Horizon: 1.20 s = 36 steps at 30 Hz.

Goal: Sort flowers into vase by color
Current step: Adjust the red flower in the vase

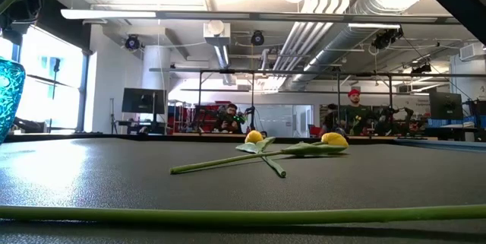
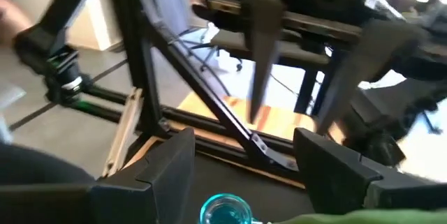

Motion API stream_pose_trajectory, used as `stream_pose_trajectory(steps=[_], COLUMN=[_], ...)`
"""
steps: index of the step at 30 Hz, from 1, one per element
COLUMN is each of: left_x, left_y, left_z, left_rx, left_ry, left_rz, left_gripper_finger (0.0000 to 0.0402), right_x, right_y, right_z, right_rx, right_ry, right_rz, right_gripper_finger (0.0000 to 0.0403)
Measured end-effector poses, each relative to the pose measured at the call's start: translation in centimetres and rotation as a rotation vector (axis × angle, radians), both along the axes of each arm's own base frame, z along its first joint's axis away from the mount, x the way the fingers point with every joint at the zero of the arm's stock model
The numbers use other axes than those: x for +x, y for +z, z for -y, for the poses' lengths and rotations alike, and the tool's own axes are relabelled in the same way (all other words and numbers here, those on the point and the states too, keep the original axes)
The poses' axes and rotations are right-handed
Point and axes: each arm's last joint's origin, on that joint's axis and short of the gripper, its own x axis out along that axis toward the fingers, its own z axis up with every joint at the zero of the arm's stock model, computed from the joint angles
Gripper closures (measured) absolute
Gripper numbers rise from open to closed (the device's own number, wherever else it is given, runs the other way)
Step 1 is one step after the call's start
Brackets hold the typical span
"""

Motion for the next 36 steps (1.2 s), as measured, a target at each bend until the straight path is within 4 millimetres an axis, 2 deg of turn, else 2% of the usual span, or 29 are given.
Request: stream_pose_trajectory(steps=[6,14,17,21,26,36], left_x=[0.1,0.1,0.2,0.5,1.0,2.8], left_y=[0.1,0.1,-0.1,-1.6,-2.6,-2.6], left_z=[-0.1,-0.2,0.0,0.4,0.5,1.1], left_rx=[0.012,-0.001,-0.001,0.019,0.017,0.050], left_ry=[0.024,0.065,0.074,0.111,0.147,0.185], left_rz=[0.031,0.062,0.068,0.098,0.106,0.137], left_gripper_finger=[0.0227,0.0227,0.0227,0.0227,0.0227,0.0227], right_x=[0.0,0.4,0.4,0.3,0.2,0.1], right_y=[0.0,0.2,0.2,0.2,0.1,0.2], right_z=[0.4,3.2,3.0,2.8,2.4,1.5], right_rx=[-0.072,-0.042,-0.024,-0.020,-0.074,-0.152], right_ry=[0.048,0.041,0.067,0.104,0.143,0.209], right_rz=[0.029,0.041,0.034,0.038,0.052,0.103], right_gripper_finger=[0.0171,0.0171,0.0171,0.0171,0.0171,0.0171])
